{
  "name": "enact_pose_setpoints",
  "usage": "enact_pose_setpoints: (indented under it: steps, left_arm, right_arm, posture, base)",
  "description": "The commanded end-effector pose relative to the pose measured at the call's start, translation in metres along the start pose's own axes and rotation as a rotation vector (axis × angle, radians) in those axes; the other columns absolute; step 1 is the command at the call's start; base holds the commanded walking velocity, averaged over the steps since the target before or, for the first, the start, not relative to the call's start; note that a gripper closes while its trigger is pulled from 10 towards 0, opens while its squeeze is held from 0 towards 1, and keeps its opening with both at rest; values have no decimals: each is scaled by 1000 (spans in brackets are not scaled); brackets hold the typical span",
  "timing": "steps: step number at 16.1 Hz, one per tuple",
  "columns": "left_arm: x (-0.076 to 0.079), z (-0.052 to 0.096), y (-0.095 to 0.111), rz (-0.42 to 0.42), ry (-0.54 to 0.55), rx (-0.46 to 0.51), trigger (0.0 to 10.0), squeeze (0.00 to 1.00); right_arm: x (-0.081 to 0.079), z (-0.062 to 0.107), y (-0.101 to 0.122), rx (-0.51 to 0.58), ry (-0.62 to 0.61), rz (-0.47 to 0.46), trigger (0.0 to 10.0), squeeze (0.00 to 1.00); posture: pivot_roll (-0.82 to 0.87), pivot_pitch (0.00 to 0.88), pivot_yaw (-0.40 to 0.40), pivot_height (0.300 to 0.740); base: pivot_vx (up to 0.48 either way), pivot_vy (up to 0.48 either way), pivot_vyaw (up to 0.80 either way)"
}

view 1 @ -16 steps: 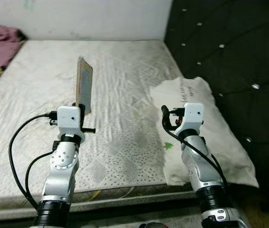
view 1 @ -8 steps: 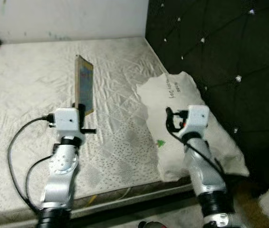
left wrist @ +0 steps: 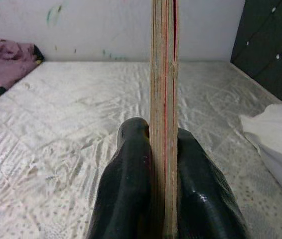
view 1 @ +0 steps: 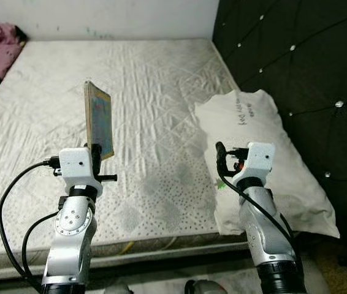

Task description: Clean up the room

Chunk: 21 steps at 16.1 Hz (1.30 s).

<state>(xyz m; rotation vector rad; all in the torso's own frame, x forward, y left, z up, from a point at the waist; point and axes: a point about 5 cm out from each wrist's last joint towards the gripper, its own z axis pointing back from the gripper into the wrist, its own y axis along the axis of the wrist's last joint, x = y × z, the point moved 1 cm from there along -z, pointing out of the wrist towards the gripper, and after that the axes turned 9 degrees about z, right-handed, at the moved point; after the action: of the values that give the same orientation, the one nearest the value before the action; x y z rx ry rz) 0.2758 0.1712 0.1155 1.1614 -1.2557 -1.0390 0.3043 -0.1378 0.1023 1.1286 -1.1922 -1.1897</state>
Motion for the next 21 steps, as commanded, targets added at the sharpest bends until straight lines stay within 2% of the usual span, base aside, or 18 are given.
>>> enact_pose_setpoints:
  steps: [1,6,16,21]
  left_arm:
    - [2,0,13,5,-13,47,10000,0]
    - [0,2,15,1,-2,43,10000,0]
    - [3,0,16,1,-1,53,10000,0]
    - [1,-3,19,-3,9,63,10000,0]
  right_arm:
    - [-3,1,5,10,8,-12,10000,0]
    - [-7,0,6,7,30,-16,10000,0]
    - [-7,-1,6,5,47,-10,10000,0]
    - [-7,-4,5,0,49,-10,10000,0]
  posture:
    - [37,118,-7,740]
    - [53,121,-22,740]
    - [49,107,-32,633]
    - [52,107,-35,629]
  base:
    - [0,0,0]
    - [0,0,0]
    - [0,0,0]
    - [0,0,0]
